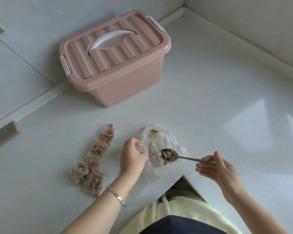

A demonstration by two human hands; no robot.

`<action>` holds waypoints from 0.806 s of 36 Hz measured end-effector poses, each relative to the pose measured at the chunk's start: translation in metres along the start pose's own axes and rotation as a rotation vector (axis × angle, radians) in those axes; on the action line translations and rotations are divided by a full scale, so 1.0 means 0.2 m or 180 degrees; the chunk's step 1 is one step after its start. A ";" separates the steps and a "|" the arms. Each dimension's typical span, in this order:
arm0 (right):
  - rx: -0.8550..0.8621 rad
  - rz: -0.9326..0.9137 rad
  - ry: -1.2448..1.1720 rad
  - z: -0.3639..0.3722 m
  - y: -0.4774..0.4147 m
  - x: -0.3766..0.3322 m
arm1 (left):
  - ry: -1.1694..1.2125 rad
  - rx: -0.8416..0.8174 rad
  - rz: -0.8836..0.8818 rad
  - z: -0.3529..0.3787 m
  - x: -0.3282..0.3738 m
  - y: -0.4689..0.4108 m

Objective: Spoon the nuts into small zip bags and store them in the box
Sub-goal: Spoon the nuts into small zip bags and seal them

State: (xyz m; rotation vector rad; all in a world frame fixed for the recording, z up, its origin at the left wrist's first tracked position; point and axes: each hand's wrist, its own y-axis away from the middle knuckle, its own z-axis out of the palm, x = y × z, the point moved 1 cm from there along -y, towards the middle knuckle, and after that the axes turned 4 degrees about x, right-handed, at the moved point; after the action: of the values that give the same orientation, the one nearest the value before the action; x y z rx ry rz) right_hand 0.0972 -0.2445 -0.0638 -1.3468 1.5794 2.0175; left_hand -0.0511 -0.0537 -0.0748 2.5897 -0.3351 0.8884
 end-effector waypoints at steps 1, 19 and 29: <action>0.0002 -0.0061 0.0099 0.00 0.01 -0.01 | -0.0023 0.0027 0.0039 -0.01 0.00 0.01; 0.0230 -0.0523 0.0498 0.08 0.05 -0.02 | -0.0099 -0.0243 -0.0094 -0.04 -0.03 0.17; -0.0039 -0.0335 0.0265 0.15 0.08 0.00 | 0.0006 -0.0385 -0.0239 0.01 0.00 0.15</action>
State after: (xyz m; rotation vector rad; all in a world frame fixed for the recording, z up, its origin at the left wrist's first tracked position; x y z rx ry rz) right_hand 0.0716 -0.2253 -0.0537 -1.5037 1.4982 1.9358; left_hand -0.0602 -0.0810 -0.0688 2.4732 -0.2801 0.8188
